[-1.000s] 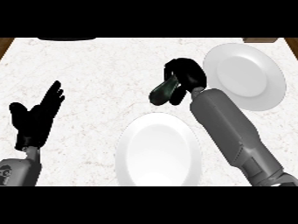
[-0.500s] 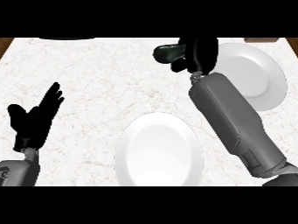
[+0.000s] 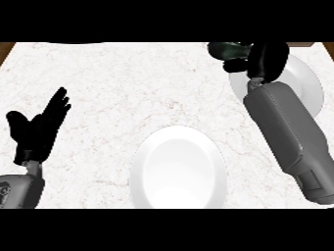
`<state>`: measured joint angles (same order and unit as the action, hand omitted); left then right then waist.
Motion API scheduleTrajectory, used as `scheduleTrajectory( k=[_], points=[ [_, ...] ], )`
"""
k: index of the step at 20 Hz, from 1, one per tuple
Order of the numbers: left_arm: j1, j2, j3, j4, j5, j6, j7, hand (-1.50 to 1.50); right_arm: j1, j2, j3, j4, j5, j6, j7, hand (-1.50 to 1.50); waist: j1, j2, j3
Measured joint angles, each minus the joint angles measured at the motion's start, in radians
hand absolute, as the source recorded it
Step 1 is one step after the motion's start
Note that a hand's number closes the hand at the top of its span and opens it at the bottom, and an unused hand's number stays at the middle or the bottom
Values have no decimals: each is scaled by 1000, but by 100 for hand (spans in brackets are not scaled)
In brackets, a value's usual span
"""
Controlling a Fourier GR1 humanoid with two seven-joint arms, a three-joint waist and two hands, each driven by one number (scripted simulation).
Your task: Pick the eggplant from the plate and place it in the plate
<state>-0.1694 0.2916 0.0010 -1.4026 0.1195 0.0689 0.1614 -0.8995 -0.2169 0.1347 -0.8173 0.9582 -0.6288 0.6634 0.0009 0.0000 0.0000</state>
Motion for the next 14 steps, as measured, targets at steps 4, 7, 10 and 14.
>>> scheduleTrajectory(
  k=[4, 7, 10, 14],
  points=[
    [2, -4, 2, -9, -7, -6, 9, 0, 32, -59, -71, 54, -56, -23, -102, 150, 6, 2, 0],
    [-1, -15, 4, -3, -14, -9, 4, 0, 49, -101, -106, 87, -82, 1, -154, 150, 6, 2, 0],
    [-10, -18, 4, -4, -18, -13, 9, 0, 58, -133, -135, 156, -114, 41, -219, 150, 10, 4, 0],
    [-11, -27, 7, -10, -20, -8, 12, 0, 68, -160, -205, 227, -212, 118, -321, -150, 13, 6, 1]
  ],
)
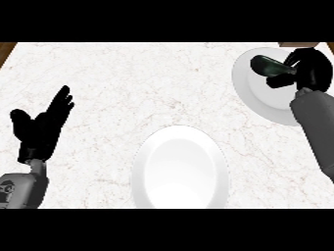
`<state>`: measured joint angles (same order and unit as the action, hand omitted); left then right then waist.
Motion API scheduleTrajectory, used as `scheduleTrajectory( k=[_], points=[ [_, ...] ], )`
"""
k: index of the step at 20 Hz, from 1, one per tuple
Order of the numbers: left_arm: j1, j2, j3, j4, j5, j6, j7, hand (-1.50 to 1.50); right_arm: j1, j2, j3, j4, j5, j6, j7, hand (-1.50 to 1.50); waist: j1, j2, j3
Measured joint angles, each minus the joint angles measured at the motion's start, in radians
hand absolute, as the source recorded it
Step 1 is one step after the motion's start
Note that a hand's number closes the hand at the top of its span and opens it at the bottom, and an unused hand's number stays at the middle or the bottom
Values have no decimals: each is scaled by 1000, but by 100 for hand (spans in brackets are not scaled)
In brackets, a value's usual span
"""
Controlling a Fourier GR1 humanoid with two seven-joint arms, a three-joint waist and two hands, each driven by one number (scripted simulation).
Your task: Pick the eggplant from the plate and place it in the plate
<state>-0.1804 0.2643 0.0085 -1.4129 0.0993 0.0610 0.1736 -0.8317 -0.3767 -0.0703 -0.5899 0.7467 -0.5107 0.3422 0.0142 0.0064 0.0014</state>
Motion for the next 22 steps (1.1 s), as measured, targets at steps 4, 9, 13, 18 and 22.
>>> scheduleTrajectory(
  k=[4, 9, 13, 18, 22],
  points=[
    [-5, -8, -7, -3, -9, -2, 5, 0, 15, -22, -59, 75, -82, 78, -133, -150, 4, 2, 0],
    [14, -16, -5, -7, -18, -5, -5, 0, 1, -37, -104, 114, -126, 59, -302, -150, 6, 1, 0],
    [20, -15, 6, 15, -21, -8, -28, 0, -6, -23, -146, 41, -192, 33, -456, -150, -3, -1, 0],
    [20, -12, 21, 23, -19, -11, -30, 0, -2, 15, -206, -83, -316, 83, -540, -150, -15, -8, -1],
    [32, -5, 31, 23, -14, -21, -31, 0, 18, 21, -274, -150, -438, 175, -498, -150, -22, -11, -1]
  ],
)
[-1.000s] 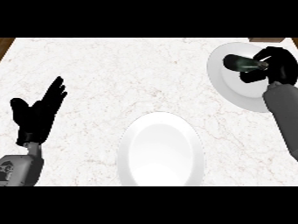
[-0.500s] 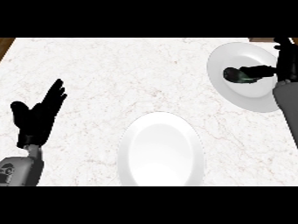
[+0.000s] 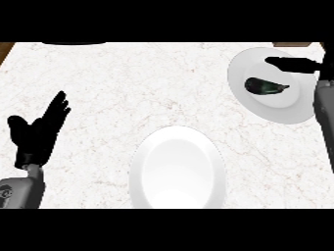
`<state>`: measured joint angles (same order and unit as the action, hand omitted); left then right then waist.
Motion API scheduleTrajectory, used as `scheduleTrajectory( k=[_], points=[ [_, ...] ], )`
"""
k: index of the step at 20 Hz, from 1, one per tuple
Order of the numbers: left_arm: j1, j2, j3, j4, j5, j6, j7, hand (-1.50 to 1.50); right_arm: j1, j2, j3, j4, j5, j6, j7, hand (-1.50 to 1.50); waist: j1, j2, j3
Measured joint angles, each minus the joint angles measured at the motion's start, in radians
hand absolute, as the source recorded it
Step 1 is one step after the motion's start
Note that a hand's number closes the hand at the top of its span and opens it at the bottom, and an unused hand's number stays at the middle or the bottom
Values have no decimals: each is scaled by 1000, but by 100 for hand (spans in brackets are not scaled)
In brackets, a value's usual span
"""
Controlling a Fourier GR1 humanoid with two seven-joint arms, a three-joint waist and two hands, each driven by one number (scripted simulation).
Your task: Pick the eggplant from the plate and place it in the plate
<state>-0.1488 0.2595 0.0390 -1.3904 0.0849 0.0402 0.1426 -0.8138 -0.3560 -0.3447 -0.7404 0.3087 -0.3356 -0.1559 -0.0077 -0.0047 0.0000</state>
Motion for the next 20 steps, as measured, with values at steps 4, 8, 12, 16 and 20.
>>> scheduleTrajectory(
  k=[4, 8, 12, 16, 20],
  points=[
    [5, -4, -1, -16, -2, -2, 7, 0, 55, 6, -46, -36, -107, 114, 13, -150, 1, 1, 0],
    [5, -18, -3, -36, -13, 4, 24, 0, 132, -20, -64, -108, -178, 200, 14, -150, 4, 2, 0],
    [-9, -25, 7, -25, -24, 0, 24, 0, 185, -47, -72, -141, -219, 234, -19, -150, 7, 4, 0],
    [-17, -25, 19, -31, -24, -17, 38, 0, 214, -81, -80, -128, -243, 248, -50, -150, 9, 5, 0],
    [-18, -40, 20, -22, -42, -17, 26, 0, 245, -119, -92, -128, -270, 273, -64, -150, 10, 5, 0]
  ],
)
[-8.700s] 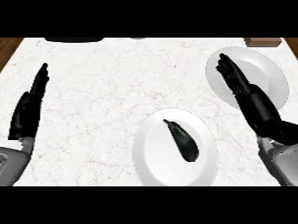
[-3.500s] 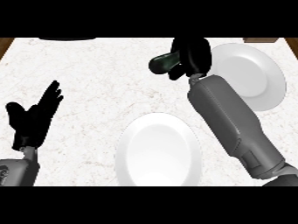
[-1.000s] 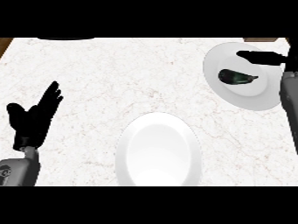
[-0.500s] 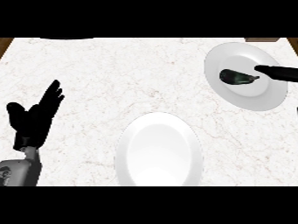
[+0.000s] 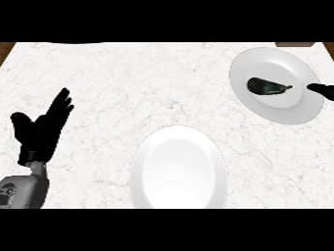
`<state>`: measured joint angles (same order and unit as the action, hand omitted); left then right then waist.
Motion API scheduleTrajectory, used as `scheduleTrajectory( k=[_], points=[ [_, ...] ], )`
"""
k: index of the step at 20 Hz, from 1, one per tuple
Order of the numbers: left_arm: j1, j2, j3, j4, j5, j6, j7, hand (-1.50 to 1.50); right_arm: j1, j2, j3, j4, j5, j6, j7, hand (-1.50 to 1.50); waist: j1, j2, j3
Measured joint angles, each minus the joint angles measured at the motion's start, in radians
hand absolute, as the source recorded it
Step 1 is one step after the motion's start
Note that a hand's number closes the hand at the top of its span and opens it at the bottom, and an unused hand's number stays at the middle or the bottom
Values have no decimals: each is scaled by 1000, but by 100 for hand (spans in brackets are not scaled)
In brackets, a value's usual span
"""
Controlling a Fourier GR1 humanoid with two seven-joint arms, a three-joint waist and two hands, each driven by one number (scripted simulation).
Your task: Pick the eggplant from the plate and place it in the plate
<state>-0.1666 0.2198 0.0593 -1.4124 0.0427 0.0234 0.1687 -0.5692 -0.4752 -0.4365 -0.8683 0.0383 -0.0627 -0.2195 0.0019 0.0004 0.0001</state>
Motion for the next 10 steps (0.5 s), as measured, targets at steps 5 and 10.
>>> scheduleTrajectory(
  k=[5, 10],
  points=[
    [-14, -1, 18, 21, -8, -12, -11, 0, 52, -32, -1, -2, -18, 20, -24, -150, 0, 0, 0],
    [-3, -3, 25, -4, -13, -20, 3, 0, 63, -68, 2, 69, -8, 25, -58, -150, 3, 0, 0]
  ],
)
